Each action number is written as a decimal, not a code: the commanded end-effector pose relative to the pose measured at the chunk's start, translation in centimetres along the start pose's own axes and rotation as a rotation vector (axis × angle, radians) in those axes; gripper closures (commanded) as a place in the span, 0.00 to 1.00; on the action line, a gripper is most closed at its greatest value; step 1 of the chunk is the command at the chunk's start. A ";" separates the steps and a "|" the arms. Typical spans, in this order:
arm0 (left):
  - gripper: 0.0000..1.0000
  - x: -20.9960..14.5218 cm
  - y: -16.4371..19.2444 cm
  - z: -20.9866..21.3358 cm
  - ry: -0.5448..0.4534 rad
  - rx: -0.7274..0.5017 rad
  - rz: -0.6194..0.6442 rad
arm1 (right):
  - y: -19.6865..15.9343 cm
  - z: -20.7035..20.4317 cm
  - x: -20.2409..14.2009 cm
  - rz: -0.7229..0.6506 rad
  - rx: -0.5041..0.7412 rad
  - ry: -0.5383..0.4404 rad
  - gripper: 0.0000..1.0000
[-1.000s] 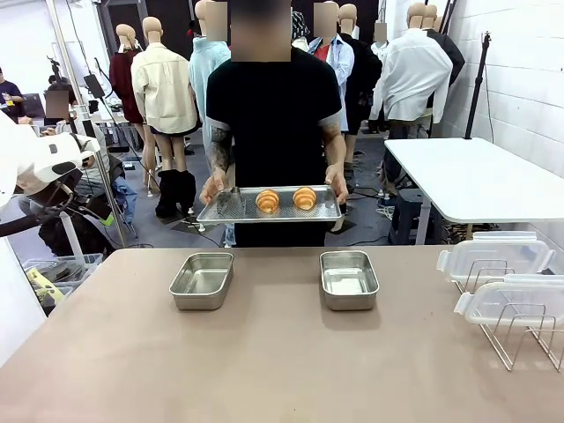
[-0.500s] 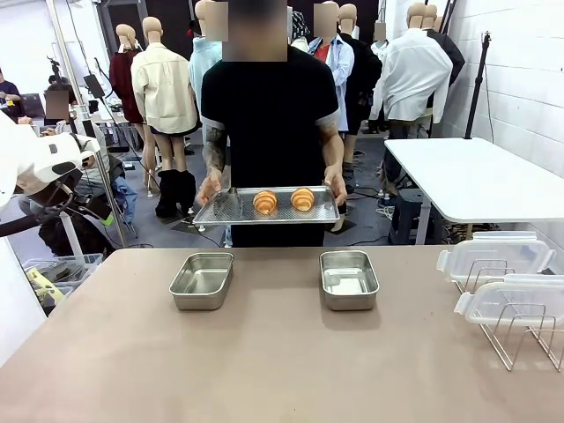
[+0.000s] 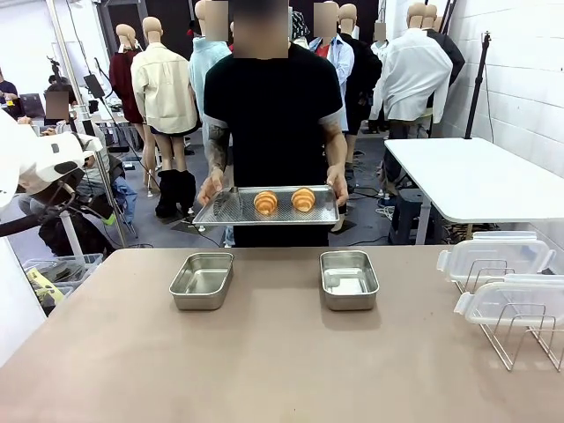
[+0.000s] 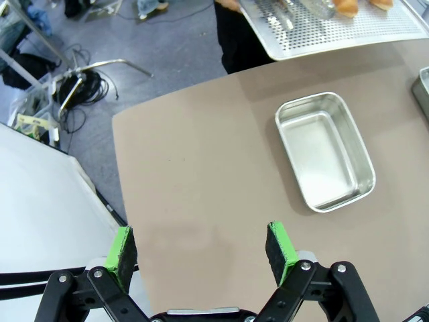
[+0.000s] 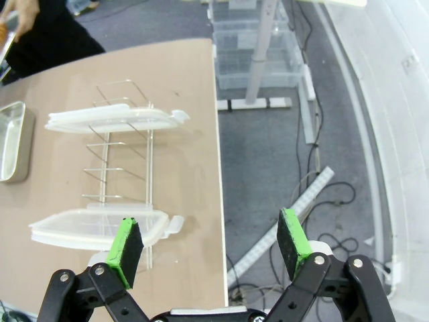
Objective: Place the bread in airtight containers.
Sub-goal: Lift both Airtight Container.
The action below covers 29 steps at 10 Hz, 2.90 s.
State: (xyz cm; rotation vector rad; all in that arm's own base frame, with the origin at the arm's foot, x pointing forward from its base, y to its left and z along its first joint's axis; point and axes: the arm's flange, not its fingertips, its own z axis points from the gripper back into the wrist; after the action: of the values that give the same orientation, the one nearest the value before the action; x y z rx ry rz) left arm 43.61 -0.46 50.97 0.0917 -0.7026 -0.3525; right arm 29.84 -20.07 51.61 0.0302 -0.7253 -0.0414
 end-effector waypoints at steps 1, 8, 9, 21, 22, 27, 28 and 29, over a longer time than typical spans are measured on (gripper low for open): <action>0.00 2.1 -4.2 1.5 -0.026 0.039 0.047 | 4.1 1.5 4.2 0.090 0.062 0.011 0.00; 0.00 2.4 -9.6 -1.8 0.017 0.027 0.311 | 25.7 -7.8 14.4 0.236 0.243 0.427 0.00; 0.00 2.1 -10.1 -2.8 0.036 0.034 0.353 | 26.8 -9.6 14.4 0.176 0.170 0.445 0.00; 0.00 2.7 -9.9 -15.4 0.263 -0.017 0.277 | 36.9 -25.7 16.7 0.335 0.272 0.631 0.00; 0.00 2.6 -9.4 -16.3 0.271 -0.036 0.275 | 37.7 -27.6 16.5 0.335 0.279 0.630 0.00; 0.00 2.4 -9.0 -20.2 0.327 -0.076 0.305 | 37.3 -33.2 12.7 0.292 0.197 0.735 0.00; 0.00 2.4 -9.0 -19.7 0.321 -0.034 0.388 | 36.6 -29.6 12.3 0.269 0.246 0.657 0.00; 0.00 1.9 -8.8 -19.7 0.305 -0.055 0.291 | 37.2 -33.4 12.8 0.312 0.229 0.704 0.00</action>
State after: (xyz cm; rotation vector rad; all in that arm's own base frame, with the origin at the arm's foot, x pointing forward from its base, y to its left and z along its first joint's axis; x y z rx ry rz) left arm 55.26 -9.93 35.02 -0.0169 -0.3886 -0.0467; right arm 61.92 16.72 37.39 0.1441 -0.0267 0.3307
